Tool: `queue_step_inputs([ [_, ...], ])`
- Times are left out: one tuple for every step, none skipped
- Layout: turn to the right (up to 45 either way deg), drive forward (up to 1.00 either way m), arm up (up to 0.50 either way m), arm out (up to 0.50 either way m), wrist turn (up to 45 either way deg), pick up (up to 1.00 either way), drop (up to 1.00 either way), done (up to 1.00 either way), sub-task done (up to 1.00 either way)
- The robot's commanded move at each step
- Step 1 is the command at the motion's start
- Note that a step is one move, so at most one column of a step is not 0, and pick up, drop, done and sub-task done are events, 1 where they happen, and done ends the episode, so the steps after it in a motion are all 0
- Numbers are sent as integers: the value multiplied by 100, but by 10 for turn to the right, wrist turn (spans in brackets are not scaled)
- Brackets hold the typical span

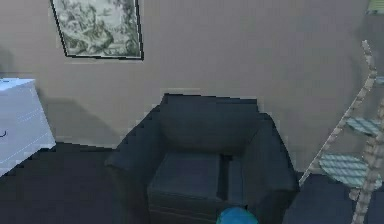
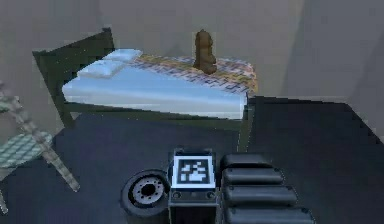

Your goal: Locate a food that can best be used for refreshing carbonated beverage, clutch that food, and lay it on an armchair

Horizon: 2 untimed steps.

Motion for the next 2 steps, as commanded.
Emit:
queue_step_inputs([
  [0,40,0,0,0,0,0,0,0],
  [-450,0,0,0,0,0,0,0,0],
])
